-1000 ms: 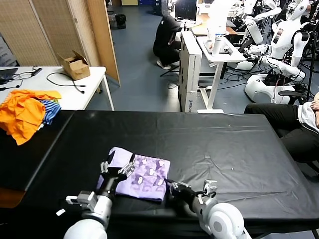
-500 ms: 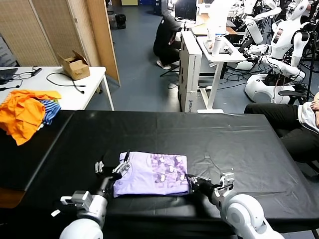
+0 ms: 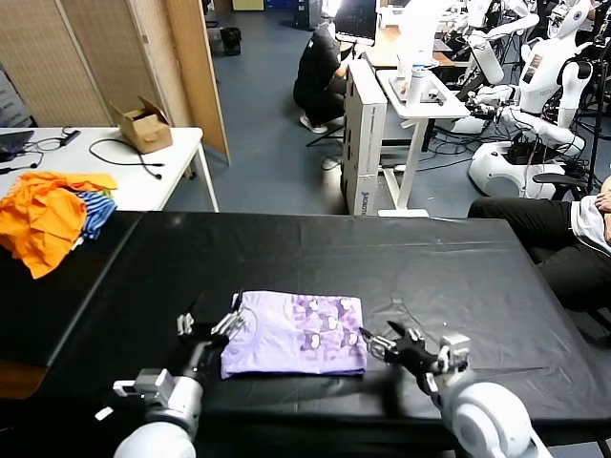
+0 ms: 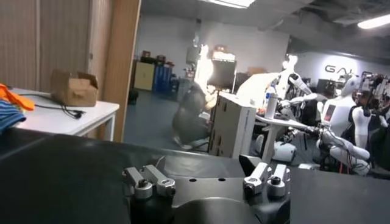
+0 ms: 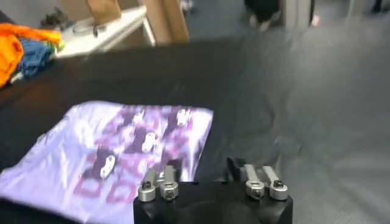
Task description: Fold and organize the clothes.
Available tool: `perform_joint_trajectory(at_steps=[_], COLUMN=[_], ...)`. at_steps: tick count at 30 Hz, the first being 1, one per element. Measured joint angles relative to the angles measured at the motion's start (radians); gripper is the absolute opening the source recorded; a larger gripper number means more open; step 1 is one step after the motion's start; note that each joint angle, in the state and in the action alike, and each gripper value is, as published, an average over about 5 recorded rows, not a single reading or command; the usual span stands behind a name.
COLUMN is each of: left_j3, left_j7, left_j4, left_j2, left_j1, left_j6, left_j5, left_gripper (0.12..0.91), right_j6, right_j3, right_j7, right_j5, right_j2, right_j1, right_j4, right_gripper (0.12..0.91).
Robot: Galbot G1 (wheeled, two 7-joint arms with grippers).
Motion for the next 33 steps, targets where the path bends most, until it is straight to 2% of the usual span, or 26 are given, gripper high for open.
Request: perform_joint_trajectory(at_steps=[2,4,8,11,16,26,33], left_j3=[-0.008,-0.019,-0.045,-0.064,-0.078,-0.079,-0.079], left_j7=[-0.002,-0.007,-0.028,-0.036,-0.051,-0.095,-0.104], left_j4=[-0.007,-0.014,-0.027,-0.044,-0.084,-0.134,-0.149], left_j2=[0.013,0.028,0.058,0.075,0.091,0.092,0.082], left_j1=[0.013,0.029,0.067,0.100,0.172,0.288,0.323], left_j6=[0.002,-0.009,-0.041,-0.027,0.004,-0.005,0.002], left_j5=[-0.005,-0.019,-0.062,-0.073,-0.056,-0.070,-0.085], left_gripper=[0.907,0.907,0.907,0.907,0.907,0.907,0.907], right_j6=[0.069,0.149,0.309,0.392,0.475,0.625,0.657], right_j3=[0.018,0.036,0.068,0.086,0.097,0.111,0.096], right_j7=[-0.019,-0.036,-0.057,-0.053,-0.028,0.026,0.040], right_j5=[-0.059,-0.117,-0.226,-0.285,-0.346,-0.398,-0.438], right_j2=[0.007,0.016,0.037,0.055,0.087,0.110,0.125], right_j1=[-0.047,-0.099,-0.200,-0.269,-0.388,-0.599,-0.649], right_j4=[0.033,0.062,0.097,0.119,0.149,0.161,0.159], right_gripper=[0.883,0.901,0.906,0.907,0.907,0.907,0.907])
